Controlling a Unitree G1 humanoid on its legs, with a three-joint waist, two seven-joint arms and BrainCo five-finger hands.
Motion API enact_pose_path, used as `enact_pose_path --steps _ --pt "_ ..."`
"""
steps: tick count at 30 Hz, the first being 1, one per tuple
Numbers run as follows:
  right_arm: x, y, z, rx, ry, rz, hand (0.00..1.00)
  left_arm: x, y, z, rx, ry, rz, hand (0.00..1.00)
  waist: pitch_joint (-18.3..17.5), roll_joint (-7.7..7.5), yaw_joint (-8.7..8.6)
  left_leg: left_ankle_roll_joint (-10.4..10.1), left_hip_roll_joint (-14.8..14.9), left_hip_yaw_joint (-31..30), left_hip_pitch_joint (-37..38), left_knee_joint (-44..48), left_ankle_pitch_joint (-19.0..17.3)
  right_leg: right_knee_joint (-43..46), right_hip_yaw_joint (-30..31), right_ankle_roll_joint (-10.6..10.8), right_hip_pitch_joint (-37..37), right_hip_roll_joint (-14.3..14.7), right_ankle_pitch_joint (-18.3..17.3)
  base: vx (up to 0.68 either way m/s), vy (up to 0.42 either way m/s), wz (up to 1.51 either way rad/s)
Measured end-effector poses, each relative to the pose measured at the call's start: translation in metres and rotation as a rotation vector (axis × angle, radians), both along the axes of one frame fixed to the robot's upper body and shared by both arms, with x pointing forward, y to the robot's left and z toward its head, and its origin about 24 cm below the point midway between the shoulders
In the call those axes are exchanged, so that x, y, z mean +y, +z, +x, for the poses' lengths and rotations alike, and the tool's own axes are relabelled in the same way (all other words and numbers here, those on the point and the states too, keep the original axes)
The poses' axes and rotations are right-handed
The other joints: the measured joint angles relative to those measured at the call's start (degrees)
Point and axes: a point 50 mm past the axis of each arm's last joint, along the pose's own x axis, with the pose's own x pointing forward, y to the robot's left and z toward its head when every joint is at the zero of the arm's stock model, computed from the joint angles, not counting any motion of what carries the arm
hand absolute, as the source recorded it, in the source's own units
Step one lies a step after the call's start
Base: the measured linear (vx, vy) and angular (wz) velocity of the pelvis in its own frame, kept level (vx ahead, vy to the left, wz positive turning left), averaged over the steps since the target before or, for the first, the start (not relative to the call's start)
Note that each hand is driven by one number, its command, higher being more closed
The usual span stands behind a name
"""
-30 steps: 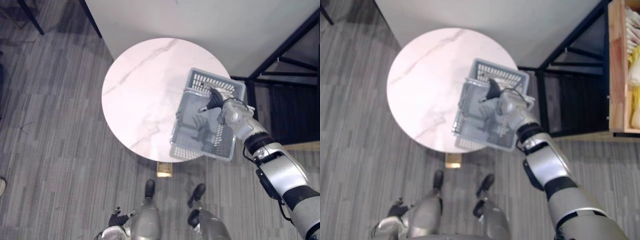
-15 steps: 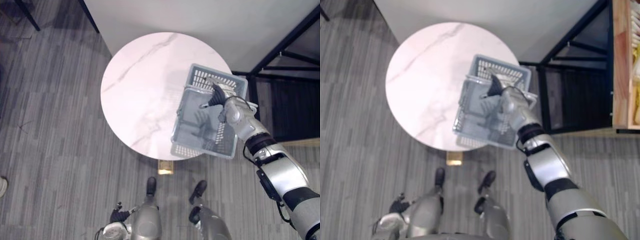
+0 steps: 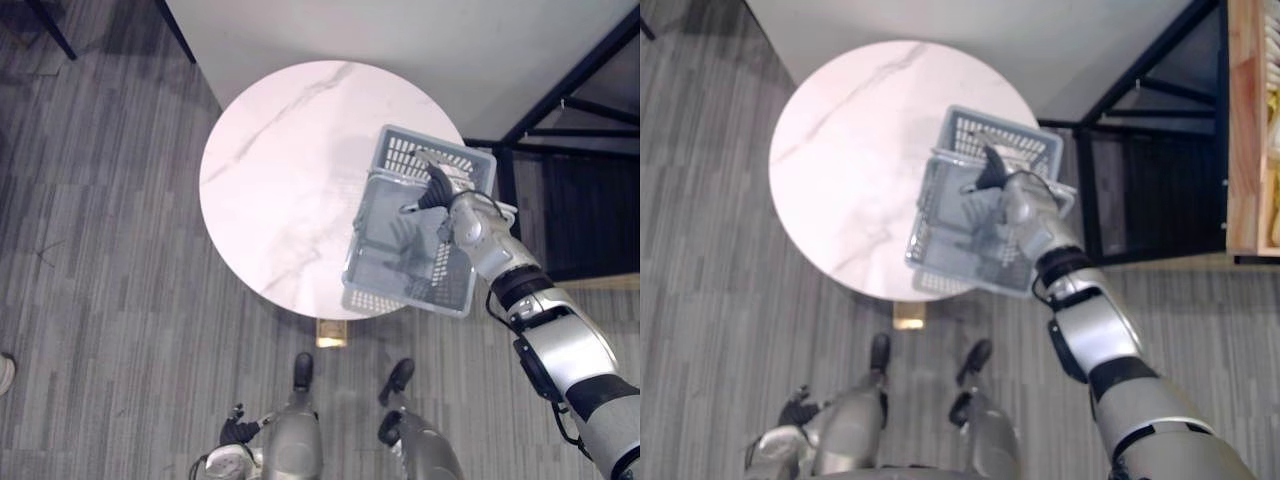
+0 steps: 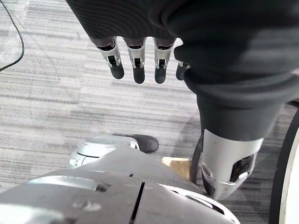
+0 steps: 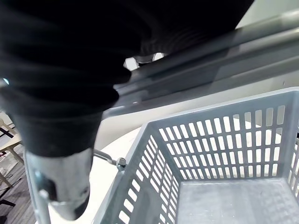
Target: Pick vegetable in the basket
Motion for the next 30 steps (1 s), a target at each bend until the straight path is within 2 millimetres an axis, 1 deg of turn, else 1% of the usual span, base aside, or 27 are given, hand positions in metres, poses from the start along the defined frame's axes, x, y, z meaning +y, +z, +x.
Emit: enact_pose_path --steps 3,8,9,14,22,27,30 --pt "0.000 0.000 0.000 -0.001 0.001 0.000 0.00 0.000 0.000 0.000 0.001 0.000 0.001 0.00 0.0 0.00 -0.20 0.0 0.0 0.0 0.0 0.0 0.0 0.0 0.0 0.1 0.0 0.0 0.0 0.00 0.000 0.00" --pt "0.001 0.001 0.000 0.002 0.010 -0.003 0.00 0.002 0.000 0.000 0.004 -0.010 0.009 0.00 0.0 -0.01 -1.02 0.0 0.0 0.0 0.0 0.0 0.0 0.0 0.1 0.2 0.0 -0.1 0.1 0.00 0.000 0.00" --pt "0.001 0.001 0.000 0.004 0.010 -0.003 1.00 0.002 0.000 0.000 0.005 -0.011 0.010 0.00 0.0 -0.01 -1.05 0.0 0.0 0.1 0.0 0.0 0.0 0.0 0.1 0.2 0.0 -0.1 0.1 0.00 0.000 0.00" --pt "-0.004 0.001 -0.001 0.005 0.009 -0.021 1.00 0.002 0.000 0.000 0.005 -0.011 0.010 0.00 0.0 -0.01 -1.10 0.0 0.0 0.3 0.0 0.1 0.0 0.0 0.4 0.2 -0.2 0.0 0.2 0.00 0.000 -0.01" --pt "-0.001 -0.005 -0.003 0.024 0.029 -0.047 1.00 0.002 0.000 -0.001 0.008 -0.015 0.010 0.00 0.0 -0.02 -1.24 0.0 0.0 1.4 0.8 0.1 0.0 0.4 1.6 0.3 -0.1 -0.1 0.2 0.01 0.006 -0.06" --pt "-0.006 -0.011 -0.006 0.035 0.043 -0.144 1.00 0.002 0.000 0.000 0.008 -0.018 0.007 0.00 0.0 -0.07 -1.23 0.0 0.0 1.4 0.8 0.1 0.0 0.5 1.5 0.3 -0.1 -0.1 0.2 0.00 0.000 0.00" --pt "-0.005 -0.014 -0.007 0.045 0.058 -0.160 1.00 0.003 0.000 0.000 0.008 -0.020 0.007 0.00 -0.1 -0.20 -1.24 0.0 0.1 1.3 0.9 0.2 0.0 0.7 1.5 0.3 -0.1 0.0 0.2 0.00 0.000 0.00"
